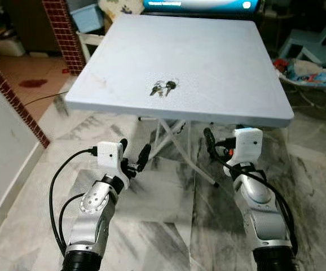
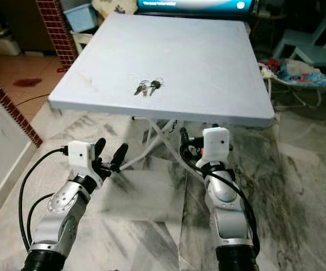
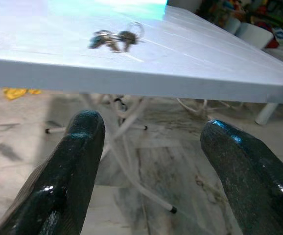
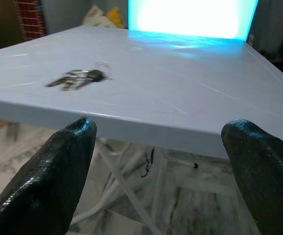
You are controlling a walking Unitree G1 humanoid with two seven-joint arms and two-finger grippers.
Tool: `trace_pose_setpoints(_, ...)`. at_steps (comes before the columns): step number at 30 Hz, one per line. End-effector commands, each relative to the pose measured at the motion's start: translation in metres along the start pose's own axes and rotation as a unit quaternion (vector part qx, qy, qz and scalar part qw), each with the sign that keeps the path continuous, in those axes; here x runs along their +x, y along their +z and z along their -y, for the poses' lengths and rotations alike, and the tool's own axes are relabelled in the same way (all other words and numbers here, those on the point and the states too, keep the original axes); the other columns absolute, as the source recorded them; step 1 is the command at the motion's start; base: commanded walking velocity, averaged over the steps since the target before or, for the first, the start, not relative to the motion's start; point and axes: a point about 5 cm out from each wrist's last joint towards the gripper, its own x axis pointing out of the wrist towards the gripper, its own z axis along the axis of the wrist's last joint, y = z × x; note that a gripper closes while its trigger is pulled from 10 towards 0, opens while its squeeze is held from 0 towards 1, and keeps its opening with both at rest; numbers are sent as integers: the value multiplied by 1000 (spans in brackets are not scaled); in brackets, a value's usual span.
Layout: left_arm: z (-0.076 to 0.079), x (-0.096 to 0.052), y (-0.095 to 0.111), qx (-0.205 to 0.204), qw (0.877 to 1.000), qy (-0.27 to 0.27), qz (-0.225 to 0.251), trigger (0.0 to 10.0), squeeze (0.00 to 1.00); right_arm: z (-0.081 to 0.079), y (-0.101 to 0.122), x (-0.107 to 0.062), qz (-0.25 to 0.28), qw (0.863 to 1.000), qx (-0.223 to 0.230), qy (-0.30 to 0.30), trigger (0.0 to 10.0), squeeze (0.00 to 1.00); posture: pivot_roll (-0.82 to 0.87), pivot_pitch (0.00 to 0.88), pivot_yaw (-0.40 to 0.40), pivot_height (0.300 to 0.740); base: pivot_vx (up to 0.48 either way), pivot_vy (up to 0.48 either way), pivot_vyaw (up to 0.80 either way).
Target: Hang keys on a hook
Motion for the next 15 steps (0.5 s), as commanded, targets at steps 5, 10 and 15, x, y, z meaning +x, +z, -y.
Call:
trace_pose_setpoints(5,5,1,2,0,1000,-6,-3,10000,0,6,1,1,-10,1000,15,-19,10000,0,-28,110,13,740,386,0,0)
trace_pose_setpoints(10,4,1,1,-1,1000,-5,-6,10000,0,6,2,2,-10,1000,25,-13,10000,0,-28,110,14,740,385,0,0)
trace_pose_setpoints(15,5,2,1,-2,1000,-5,-6,10000,0,5,2,4,-9,999,-23,-23,10000,0,-28,109,14,740,384,0,0)
